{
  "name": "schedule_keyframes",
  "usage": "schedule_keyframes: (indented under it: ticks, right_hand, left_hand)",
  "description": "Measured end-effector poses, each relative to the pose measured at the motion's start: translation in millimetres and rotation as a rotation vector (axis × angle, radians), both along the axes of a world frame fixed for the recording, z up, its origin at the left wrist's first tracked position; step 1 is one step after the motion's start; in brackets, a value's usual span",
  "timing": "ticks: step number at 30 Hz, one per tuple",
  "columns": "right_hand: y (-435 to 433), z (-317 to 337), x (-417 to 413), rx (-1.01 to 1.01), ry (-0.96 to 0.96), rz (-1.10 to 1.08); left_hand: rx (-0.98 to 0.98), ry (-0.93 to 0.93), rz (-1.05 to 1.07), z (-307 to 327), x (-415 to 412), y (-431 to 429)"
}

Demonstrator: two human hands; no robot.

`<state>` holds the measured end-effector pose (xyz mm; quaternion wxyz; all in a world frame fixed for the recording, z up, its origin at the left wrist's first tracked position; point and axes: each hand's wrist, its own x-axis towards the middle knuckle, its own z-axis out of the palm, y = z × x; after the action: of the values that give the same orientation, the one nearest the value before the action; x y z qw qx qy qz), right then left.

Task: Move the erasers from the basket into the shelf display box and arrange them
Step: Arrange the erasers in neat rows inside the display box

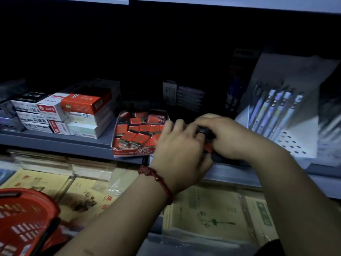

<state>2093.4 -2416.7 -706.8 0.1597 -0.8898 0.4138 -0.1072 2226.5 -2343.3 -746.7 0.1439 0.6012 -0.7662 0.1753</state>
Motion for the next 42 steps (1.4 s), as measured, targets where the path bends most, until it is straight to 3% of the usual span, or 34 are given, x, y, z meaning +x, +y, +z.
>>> schedule_keyframes:
  ticks: [3, 6, 10, 18, 26, 29, 36, 42]
  right_hand:
    - [2, 0, -8, 0.003, 0.026, -0.009]
    - [0, -6, -10, -0.026, 0.123, 0.001]
    - [1, -7, -9, -0.011, 0.12, 0.011]
    - [0, -11, -7, 0.005, 0.147, -0.025]
    - [8, -12, -6, -0.062, 0.175, -0.143]
    - [7, -13, -4, -0.1, 0.074, -0.188]
    - [3, -21, 2, -0.075, -0.246, -0.192]
    - [3, -22, 34, -0.065, -0.44, -0.143]
  left_hand:
    - [0.018, -0.036, 0.06, 12, 12, -7]
    - [0.175, -0.061, 0.061, 18, 25, -24]
    - [0.386, 0.055, 0.047, 18, 36, -41]
    - [0.204, 0.235, 0.07, 12, 38, -47]
    - [0.253, 0.076, 0.079, 8, 38, -46]
    - [0.195, 0.146, 0.077, 4, 38, -47]
    - [-0.007, 0.542, 0.069, 28, 72, -36]
    - [-0.012, 0.709, 0.129, 19, 125, -6]
